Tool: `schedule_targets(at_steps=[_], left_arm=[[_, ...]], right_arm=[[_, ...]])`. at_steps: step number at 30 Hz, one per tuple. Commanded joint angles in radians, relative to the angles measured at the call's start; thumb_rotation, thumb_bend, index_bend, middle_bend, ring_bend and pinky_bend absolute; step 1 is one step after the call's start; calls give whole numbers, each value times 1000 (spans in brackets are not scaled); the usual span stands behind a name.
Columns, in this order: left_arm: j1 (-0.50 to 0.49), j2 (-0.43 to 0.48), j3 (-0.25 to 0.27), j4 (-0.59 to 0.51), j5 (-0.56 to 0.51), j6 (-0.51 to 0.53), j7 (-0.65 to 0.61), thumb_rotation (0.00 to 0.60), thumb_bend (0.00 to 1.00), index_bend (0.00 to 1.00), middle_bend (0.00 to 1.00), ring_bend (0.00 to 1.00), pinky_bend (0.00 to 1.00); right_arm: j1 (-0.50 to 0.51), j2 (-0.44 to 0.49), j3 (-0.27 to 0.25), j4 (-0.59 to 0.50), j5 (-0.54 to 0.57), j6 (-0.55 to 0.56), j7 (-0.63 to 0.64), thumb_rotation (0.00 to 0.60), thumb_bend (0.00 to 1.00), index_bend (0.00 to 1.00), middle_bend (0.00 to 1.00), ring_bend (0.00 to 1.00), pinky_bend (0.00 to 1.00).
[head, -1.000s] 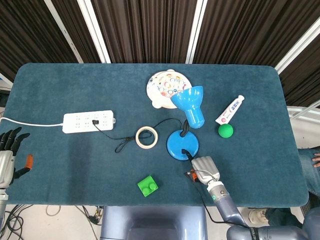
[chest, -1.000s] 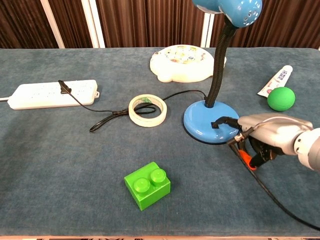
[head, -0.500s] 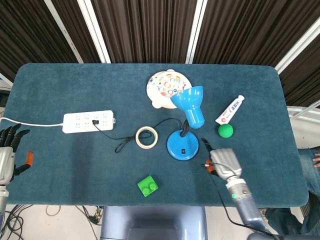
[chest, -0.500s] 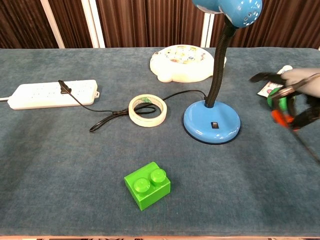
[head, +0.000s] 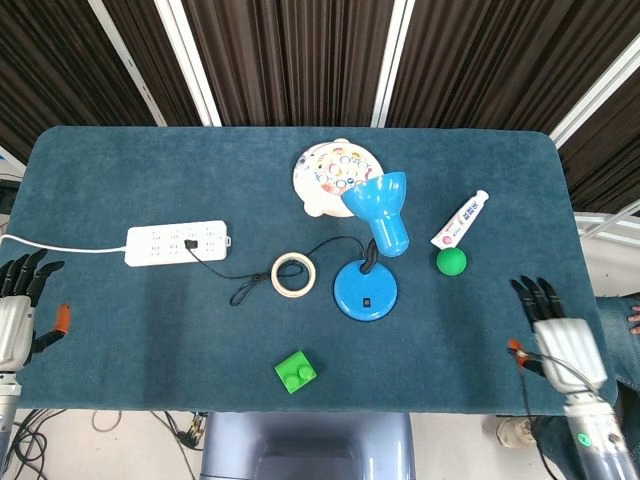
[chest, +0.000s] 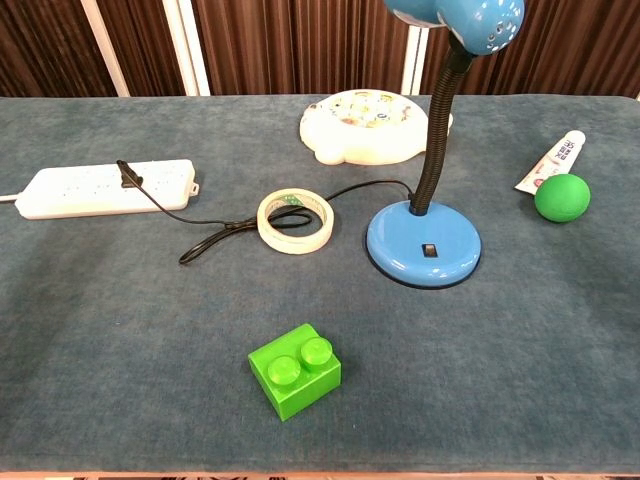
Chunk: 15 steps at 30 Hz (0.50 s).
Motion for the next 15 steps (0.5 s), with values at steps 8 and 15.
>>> schedule_targets(at_steps=[8,15], left_arm=[[3,0,13,6,15,-1,2,600,497,173,36,0,0],[8,-5,24,13,32,5,3,600,497,175,36,0,0]], right_arm=[[-94,-23,13,146,-63,70,55,600,358,11,73,0,925],[-104,-24,25,156,-97,60,62,600,358,11,70,0,0]])
